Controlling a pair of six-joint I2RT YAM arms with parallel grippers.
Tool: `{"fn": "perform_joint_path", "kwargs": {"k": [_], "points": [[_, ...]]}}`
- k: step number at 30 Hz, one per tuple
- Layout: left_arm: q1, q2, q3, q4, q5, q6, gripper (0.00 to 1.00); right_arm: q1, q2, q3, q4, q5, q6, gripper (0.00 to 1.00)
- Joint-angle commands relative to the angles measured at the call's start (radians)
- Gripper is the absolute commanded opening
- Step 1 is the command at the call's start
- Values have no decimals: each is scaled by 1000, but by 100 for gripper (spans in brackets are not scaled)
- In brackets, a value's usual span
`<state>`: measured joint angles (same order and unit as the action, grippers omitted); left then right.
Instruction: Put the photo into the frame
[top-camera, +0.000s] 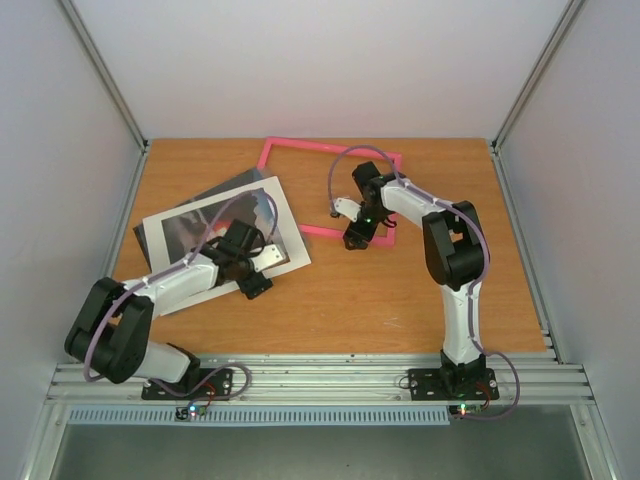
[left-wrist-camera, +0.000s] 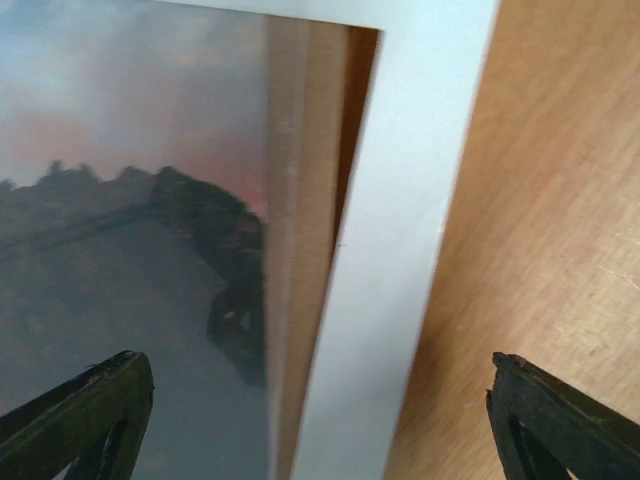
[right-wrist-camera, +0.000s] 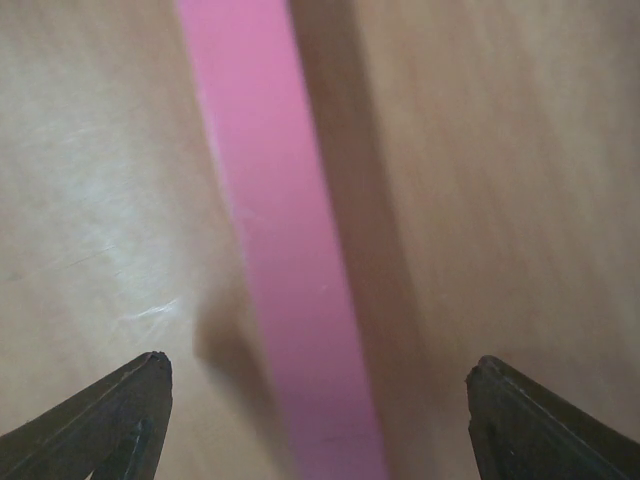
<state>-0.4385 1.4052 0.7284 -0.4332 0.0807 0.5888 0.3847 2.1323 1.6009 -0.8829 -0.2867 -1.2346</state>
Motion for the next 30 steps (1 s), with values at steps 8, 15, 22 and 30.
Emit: {"fn": "perform_joint_path", "kwargs": {"k": [8, 15, 22, 30], "points": [[-157, 94, -73, 305, -336, 79, 91, 33, 9, -47, 220, 179, -34, 67], [-160, 205, -3, 392, -479, 39, 89, 13, 1, -27, 146, 193, 38, 36], [-160, 269, 41, 408, -508, -10, 87, -63, -24, 9, 28, 157, 128, 5], [-155, 320, 91, 402, -514, -40, 86, -131, -100, 26, -94, 124, 229, 1]]}}
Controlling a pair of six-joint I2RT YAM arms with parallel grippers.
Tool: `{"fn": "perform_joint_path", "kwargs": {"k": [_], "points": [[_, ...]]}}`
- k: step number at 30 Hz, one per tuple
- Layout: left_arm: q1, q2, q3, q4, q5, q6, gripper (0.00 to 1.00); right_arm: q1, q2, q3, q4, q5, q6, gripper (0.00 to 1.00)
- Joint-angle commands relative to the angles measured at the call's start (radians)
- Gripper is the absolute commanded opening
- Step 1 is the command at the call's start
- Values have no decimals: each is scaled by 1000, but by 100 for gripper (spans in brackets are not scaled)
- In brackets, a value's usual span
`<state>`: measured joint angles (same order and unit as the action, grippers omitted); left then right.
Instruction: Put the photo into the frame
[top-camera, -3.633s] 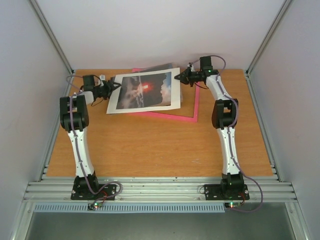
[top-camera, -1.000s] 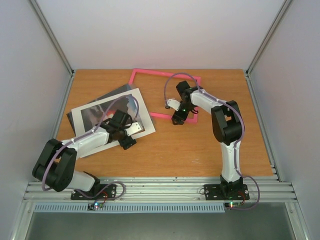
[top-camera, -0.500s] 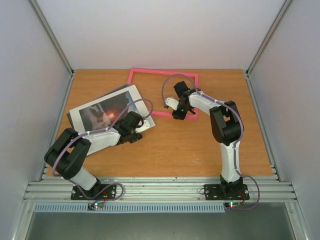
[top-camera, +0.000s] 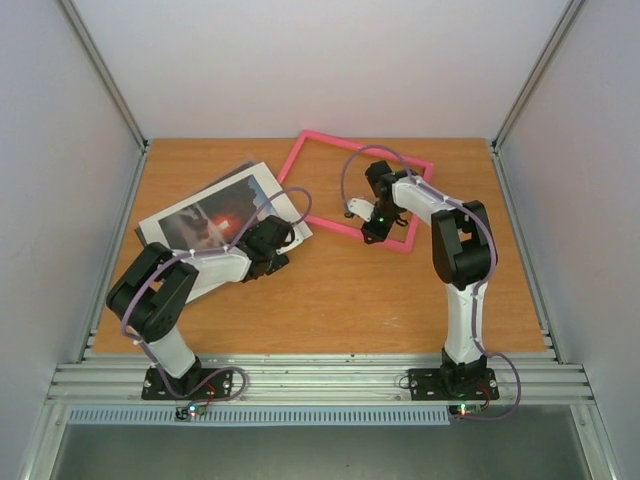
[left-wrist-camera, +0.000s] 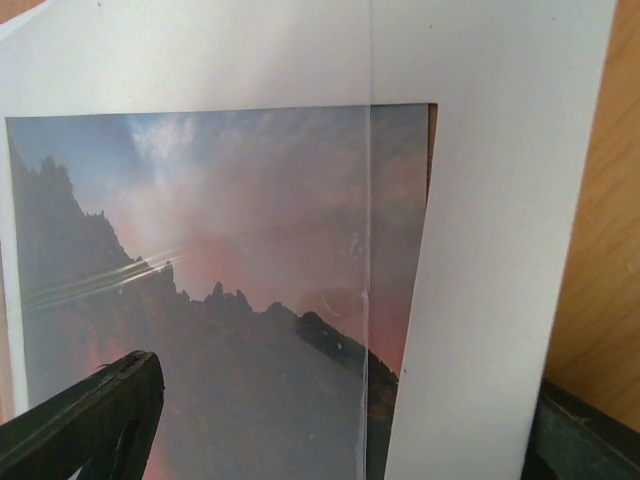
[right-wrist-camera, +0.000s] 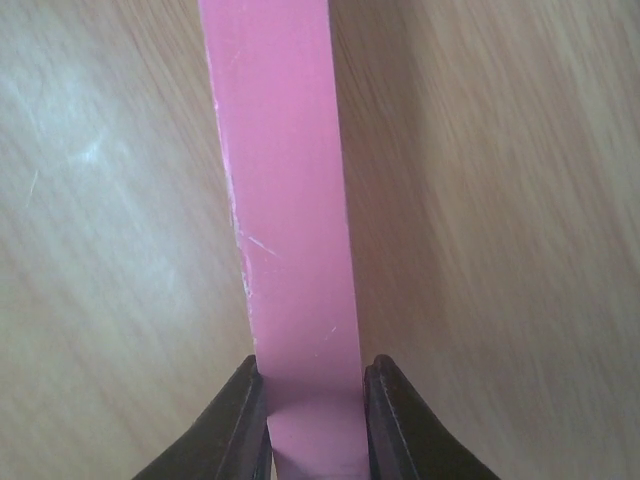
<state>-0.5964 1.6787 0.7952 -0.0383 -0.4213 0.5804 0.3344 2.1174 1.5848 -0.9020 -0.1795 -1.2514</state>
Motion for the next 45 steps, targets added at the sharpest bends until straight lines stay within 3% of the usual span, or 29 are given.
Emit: {"fn": "perform_joint_path", "kwargs": {"k": [1, 10, 17, 28, 31, 34, 39, 45], "points": [[4, 52, 32, 4, -11, -35, 86, -88, -94, 53, -95, 14, 265, 1], [21, 91, 86, -12, -2, -53, 86, -158, -235, 78, -244, -76, 403, 1], [39, 44, 133, -56, 100, -103, 87, -200, -397, 43, -292, -121, 414, 1], [48, -196, 243, -88, 371, -118, 91, -250, -476, 134, -450, -466, 392, 1], [41, -236, 263, -99, 447, 8, 92, -250, -481, 149, -496, -546, 391, 1], [24, -290, 223, -47, 521, 234, 92, -246, -496, 160, -525, -642, 399, 1], [-17, -341, 93, 262, 569, 582, 92, -214, -502, 194, -598, -742, 399, 1], [-53, -266, 69, 596, 533, 821, 96, -198, -504, 204, -634, -855, 438, 1]]}}
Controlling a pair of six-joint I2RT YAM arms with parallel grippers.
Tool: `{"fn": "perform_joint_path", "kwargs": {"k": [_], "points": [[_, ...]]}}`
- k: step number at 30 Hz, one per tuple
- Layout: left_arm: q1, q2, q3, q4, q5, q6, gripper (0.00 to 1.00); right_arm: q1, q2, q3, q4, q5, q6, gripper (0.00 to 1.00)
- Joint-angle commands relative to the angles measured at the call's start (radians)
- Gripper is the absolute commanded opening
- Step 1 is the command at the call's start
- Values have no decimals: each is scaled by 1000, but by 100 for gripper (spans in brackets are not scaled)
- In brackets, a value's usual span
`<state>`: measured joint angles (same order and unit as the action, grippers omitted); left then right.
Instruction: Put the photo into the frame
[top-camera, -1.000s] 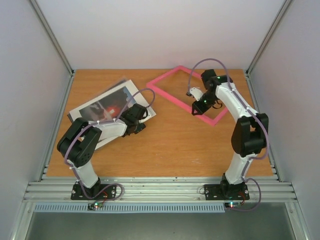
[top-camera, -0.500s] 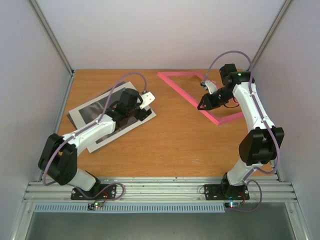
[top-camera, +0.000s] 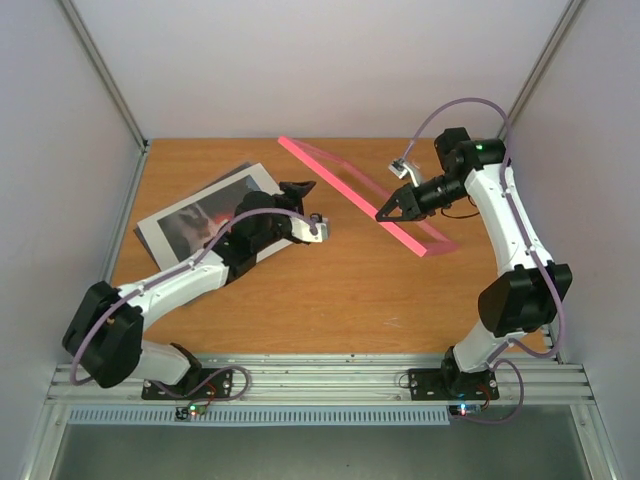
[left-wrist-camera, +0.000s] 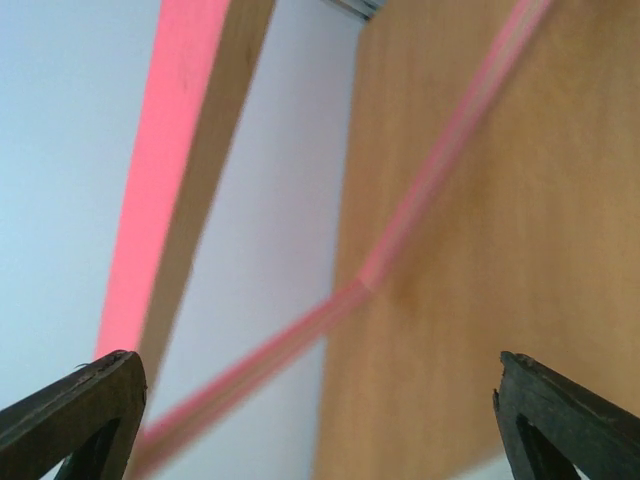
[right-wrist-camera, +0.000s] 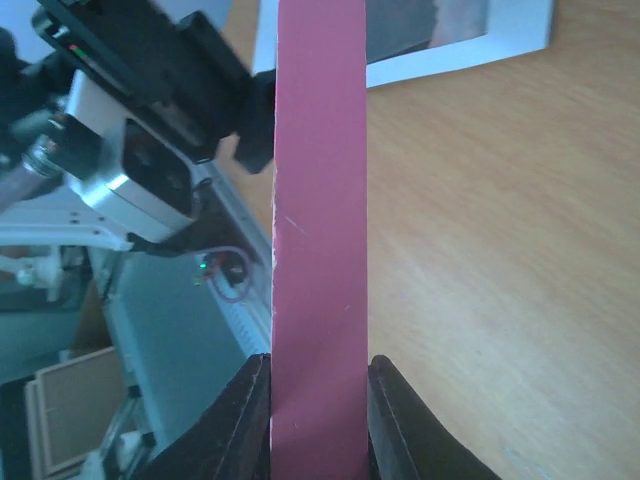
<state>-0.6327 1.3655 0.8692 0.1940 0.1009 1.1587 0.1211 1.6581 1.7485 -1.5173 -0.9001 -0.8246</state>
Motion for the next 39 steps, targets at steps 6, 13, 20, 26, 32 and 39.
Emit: {"fn": "perform_joint_path", "kwargs": {"k": [6, 13, 20, 26, 32, 39], "points": [[-49, 112, 3, 524, -17, 346, 96, 24, -56, 35, -13, -166, 52, 1], [-66, 179, 28, 655, -9, 421, 92, 33, -74, -2, -44, -231, 35, 1], [-81, 299, 68, 865, -16, 504, 56, 33, -74, -3, -45, -259, 49, 1], [-85, 295, 96, 857, -6, 510, 27, 34, -71, 11, -51, -250, 40, 2], [-85, 286, 133, 790, -26, 514, 0, -2, -49, 125, -33, -198, 42, 29], [-85, 296, 302, 650, -173, 422, 0, -277, 28, 397, 126, -134, 176, 84]]}}
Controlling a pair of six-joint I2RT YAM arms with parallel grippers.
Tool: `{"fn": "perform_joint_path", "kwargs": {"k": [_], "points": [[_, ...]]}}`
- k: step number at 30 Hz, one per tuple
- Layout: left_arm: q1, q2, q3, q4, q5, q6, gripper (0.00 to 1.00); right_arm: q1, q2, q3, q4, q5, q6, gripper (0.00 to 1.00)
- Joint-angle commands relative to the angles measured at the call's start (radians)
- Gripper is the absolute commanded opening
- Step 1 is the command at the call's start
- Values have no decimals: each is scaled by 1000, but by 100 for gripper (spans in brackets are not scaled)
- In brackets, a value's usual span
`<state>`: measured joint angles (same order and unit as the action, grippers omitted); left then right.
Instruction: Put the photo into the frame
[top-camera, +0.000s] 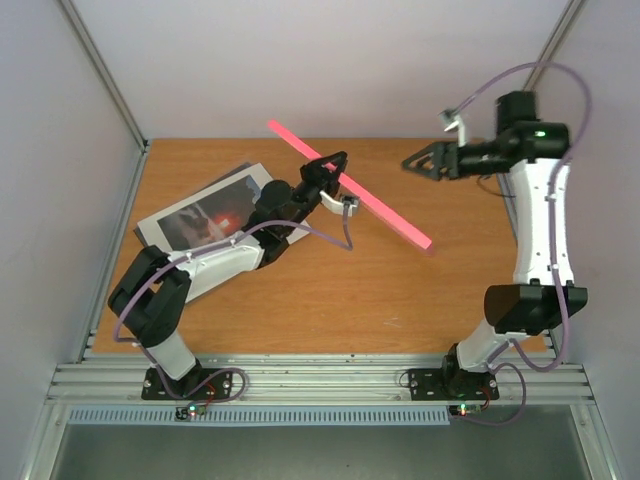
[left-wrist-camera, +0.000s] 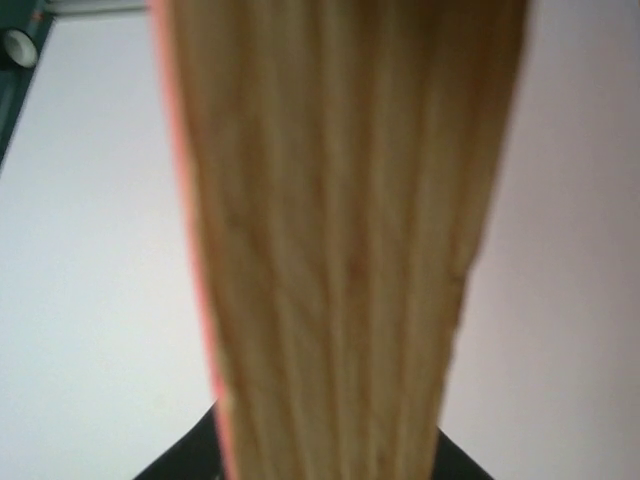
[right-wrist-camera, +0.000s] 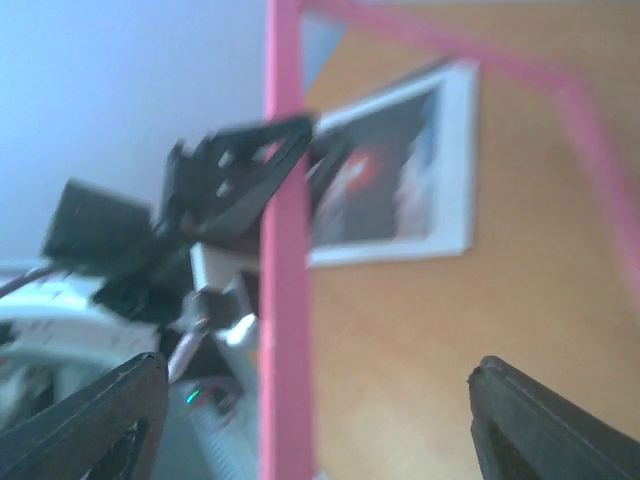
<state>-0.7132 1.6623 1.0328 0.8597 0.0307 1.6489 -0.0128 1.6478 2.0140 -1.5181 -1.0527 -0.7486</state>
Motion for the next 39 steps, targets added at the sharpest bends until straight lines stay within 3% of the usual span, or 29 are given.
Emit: {"fn": "perform_joint_path", "kwargs": {"k": [1, 4, 8, 13, 16, 21, 25, 31, 39], "points": [[-3, 1, 178, -61, -164, -95, 0, -182, 52, 165, 155, 22, 131, 87], [-2, 14, 340, -293, -335, -237, 0, -287, 82, 234, 247, 46, 253, 96], [30, 39, 601, -803, -458, -566, 0, -393, 67, 188, 353, 105, 383, 98], [105, 139, 910, -1456, -426, -1109, 0, -469, -14, 45, 449, 255, 422, 99], [156, 160, 957, -1647, -331, -1392, 0, -512, -63, -60, 501, 331, 442, 98], [200, 174, 939, -1798, -230, -1777, 0, -521, -125, -280, 501, 305, 478, 99], [201, 171, 868, -1806, -134, -1949, 1, -471, -199, -461, 538, 298, 491, 98], [208, 206, 774, -1764, 39, -2102, 1, -327, -227, -653, 546, 398, 470, 96], [210, 307, 733, -1676, 208, -2167, 0, -148, -178, -773, 645, 608, 374, 88]]}}
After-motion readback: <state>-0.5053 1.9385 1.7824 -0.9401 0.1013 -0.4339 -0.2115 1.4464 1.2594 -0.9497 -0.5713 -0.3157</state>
